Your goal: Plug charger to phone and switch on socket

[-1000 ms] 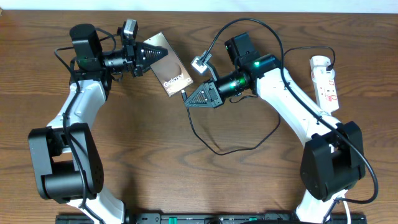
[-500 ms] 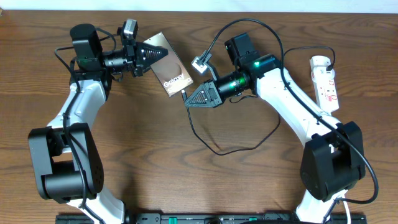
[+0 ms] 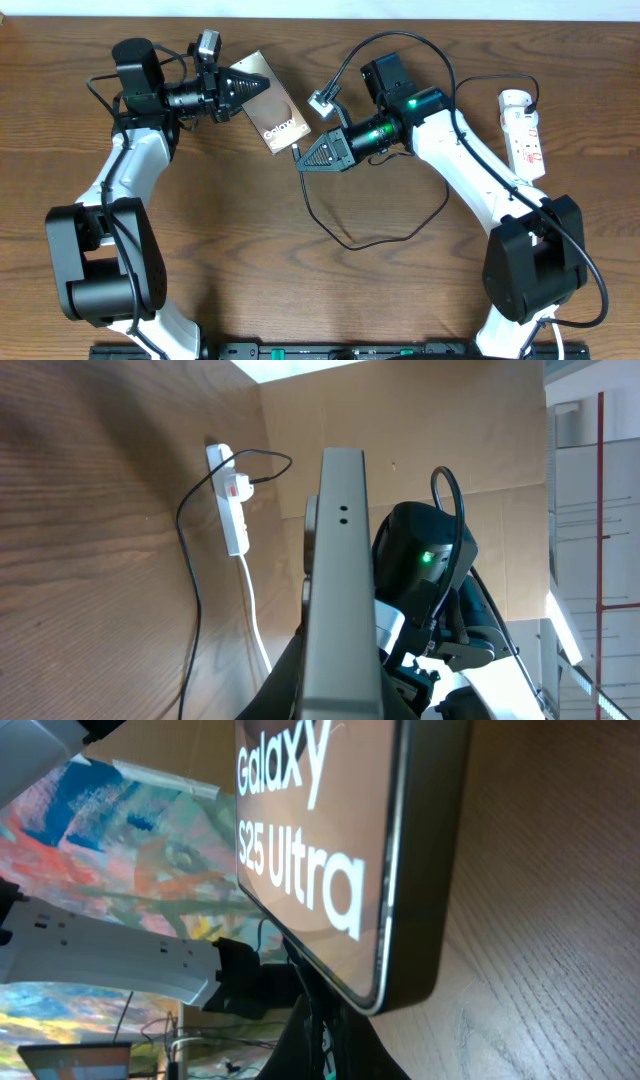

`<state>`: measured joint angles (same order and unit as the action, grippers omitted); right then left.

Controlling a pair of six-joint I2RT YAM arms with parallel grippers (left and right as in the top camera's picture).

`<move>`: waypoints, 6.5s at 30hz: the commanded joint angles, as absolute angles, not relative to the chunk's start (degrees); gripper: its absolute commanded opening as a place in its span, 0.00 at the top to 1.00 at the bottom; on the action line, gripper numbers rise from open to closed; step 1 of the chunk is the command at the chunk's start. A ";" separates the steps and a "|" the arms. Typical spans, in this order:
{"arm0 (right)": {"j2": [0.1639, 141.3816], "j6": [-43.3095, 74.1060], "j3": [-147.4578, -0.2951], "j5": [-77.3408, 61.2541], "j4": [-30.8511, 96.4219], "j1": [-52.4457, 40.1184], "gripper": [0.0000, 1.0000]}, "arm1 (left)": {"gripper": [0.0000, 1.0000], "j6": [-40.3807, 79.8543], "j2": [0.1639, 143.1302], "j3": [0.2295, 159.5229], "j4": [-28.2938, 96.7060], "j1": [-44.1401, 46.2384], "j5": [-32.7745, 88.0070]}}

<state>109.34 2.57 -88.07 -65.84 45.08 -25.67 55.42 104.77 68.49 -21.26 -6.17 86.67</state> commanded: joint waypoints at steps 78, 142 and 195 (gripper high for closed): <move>125.80 16.43 -89.12 -5.91 46.28 -30.39 0.96 | 0.93 54.41 103.09 69.45 -21.56 -5.78 90.04; 117.75 9.96 -86.59 -3.75 53.36 -26.02 0.99 | 0.93 54.43 103.09 69.45 -21.56 -5.78 90.02; 128.03 21.39 -87.44 4.38 50.41 -27.90 0.99 | 0.93 54.41 103.09 69.45 -21.56 -5.78 90.02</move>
<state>123.04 20.12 -88.27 -0.05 49.47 -27.35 55.20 104.77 68.49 -21.19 -5.85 88.23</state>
